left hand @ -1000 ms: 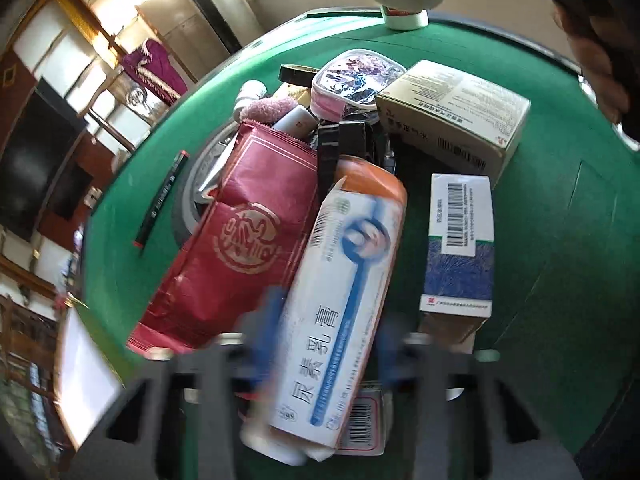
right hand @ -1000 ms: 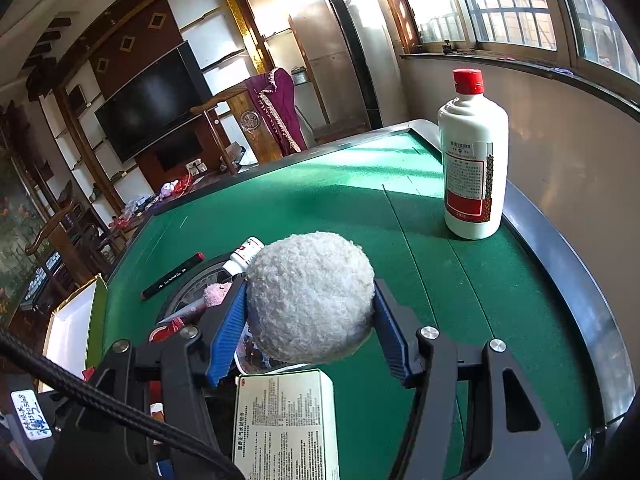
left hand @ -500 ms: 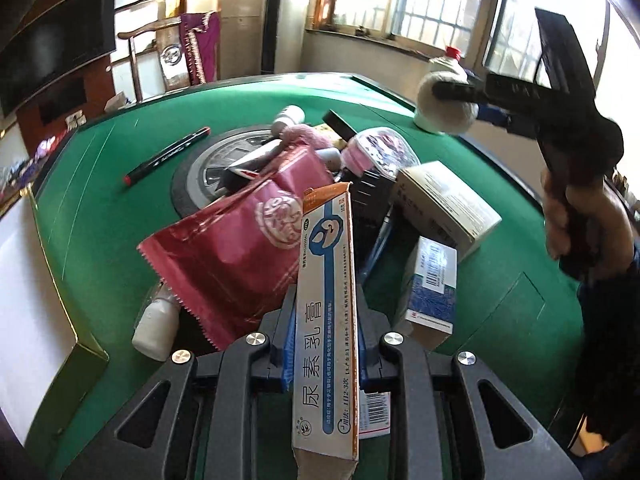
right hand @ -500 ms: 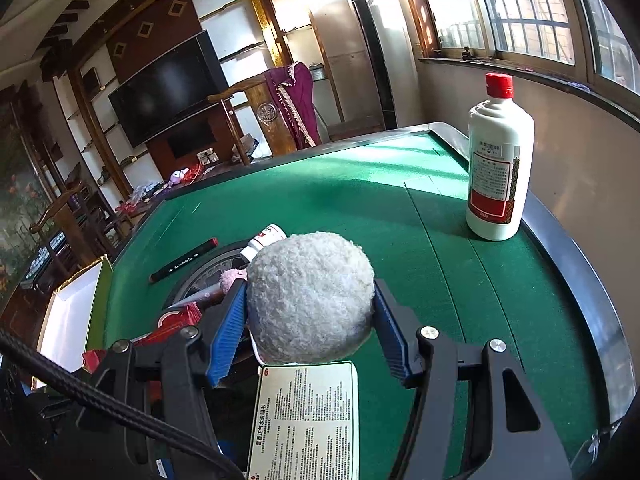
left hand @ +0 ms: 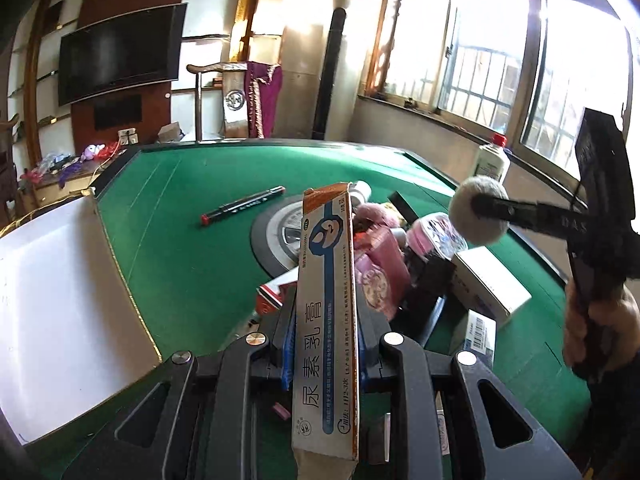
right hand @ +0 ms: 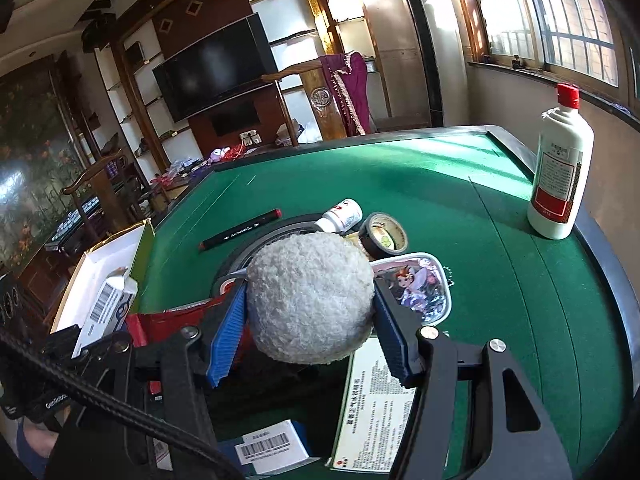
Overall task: Organize objects
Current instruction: 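Carry the ball and cream box into the white tray and release both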
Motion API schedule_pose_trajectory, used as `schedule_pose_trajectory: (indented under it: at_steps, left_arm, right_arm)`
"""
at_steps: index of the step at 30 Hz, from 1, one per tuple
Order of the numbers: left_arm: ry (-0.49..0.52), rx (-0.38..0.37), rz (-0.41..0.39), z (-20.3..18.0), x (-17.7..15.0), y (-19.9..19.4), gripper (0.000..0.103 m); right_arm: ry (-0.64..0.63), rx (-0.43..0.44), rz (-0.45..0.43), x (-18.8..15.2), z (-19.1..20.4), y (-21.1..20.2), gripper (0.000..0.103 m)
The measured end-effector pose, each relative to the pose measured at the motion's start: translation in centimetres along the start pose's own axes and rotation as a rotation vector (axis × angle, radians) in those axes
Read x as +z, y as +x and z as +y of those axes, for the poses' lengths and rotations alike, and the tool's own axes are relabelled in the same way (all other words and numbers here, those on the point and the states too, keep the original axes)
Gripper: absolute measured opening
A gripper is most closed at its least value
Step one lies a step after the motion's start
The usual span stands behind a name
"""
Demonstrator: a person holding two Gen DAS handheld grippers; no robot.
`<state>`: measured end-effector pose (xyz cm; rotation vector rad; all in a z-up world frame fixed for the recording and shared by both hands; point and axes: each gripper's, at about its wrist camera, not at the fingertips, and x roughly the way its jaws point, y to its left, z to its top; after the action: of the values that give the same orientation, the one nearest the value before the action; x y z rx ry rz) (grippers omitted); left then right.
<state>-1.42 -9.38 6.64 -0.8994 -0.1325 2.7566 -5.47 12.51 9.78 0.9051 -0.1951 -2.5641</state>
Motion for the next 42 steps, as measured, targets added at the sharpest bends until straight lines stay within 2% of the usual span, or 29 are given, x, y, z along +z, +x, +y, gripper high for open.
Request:
schedule_pose_trajectory:
  at_steps: [6, 14, 19, 21, 23, 27, 32, 39, 42]
  left_arm:
    - [-0.015, 0.121, -0.056, 1.8, 0.5, -1.0, 0.02]
    - [-0.131, 0.146, -0.059, 6.5, 0.3, -2.9, 0.02]
    - [-0.167, 0.206, -0.06, 10.4, 0.3, -5.4, 0.02]
    - [-0.197, 0.219, -0.029, 12.9, 0.4, -6.3, 0.02]
    - [-0.222, 0.231, -0.008, 14.9, 0.6, -6.7, 0.02]
    - [-0.22, 0.311, 0.05, 19.1, 1.5, -6.6, 0.02]
    - [-0.309, 0.307, 0.135, 23.5, 2.3, -4.1, 0.02]
    - [-0.5, 0.29, 0.206, 28.9, 2.5, 0.7, 0.02]
    - [-0.592, 0.283, 0.174, 30.7, 2.5, 1.3, 0.02]
  right_arm:
    - [-0.057, 0.045, 0.012, -1.5, 4.2, 0.2, 0.06]
    - [-0.122, 0.143, 0.074, -2.2, 10.9, 1.9, 0.06]
    - [-0.159, 0.192, 0.129, -0.7, 15.4, 3.4, 0.06]
    - [-0.185, 0.197, 0.152, 0.4, 17.4, 4.5, 0.06]
    - [-0.2, 0.212, 0.18, 1.2, 19.4, 5.8, 0.06]
    - [-0.233, 0.225, 0.239, 2.9, 23.5, 9.2, 0.06]
    - [-0.226, 0.237, 0.313, 4.4, 28.0, 14.7, 0.06]
    - [-0.186, 0.179, 0.387, 5.8, 31.5, 23.0, 0.06]
    - [-0.165, 0.166, 0.403, 6.5, 32.0, 25.5, 0.06]
